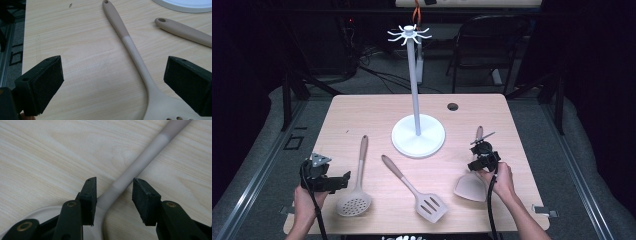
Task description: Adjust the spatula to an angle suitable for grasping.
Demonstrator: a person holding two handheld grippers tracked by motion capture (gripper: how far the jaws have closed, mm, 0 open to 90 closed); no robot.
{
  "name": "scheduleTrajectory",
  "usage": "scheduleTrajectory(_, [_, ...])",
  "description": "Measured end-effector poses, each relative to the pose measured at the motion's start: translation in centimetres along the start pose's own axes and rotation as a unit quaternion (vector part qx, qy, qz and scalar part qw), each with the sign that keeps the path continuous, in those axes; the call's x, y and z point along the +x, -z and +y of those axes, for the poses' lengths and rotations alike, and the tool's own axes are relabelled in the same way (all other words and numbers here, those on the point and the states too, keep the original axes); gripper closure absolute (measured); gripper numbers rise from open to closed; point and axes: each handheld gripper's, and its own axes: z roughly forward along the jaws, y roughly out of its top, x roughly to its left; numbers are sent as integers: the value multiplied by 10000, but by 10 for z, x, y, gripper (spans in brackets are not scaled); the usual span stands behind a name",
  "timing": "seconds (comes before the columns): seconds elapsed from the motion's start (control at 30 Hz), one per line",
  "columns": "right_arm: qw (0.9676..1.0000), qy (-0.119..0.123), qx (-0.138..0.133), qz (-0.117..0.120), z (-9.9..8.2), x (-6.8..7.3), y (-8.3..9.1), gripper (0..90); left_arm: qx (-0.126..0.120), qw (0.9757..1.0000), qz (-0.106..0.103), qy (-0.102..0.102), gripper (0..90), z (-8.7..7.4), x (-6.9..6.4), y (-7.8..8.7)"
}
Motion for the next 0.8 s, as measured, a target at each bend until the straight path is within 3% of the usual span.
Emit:
scheduleTrajectory(0.27, [9998, 82, 135, 101, -2, -4, 3, 564, -5, 10000, 9, -33, 21, 0, -1, 1])
scheduleTrajectory(0.5, [9999, -126, 52, 74, -5, -4, -2, 510, -22, 10000, 23, -42, 21, 0, 0, 1])
scheduleTrajectory(0.8, [9998, 5, 158, 94, -3, -1, -3, 602, -49, 10000, 6, -24, 19, 0, 1, 2])
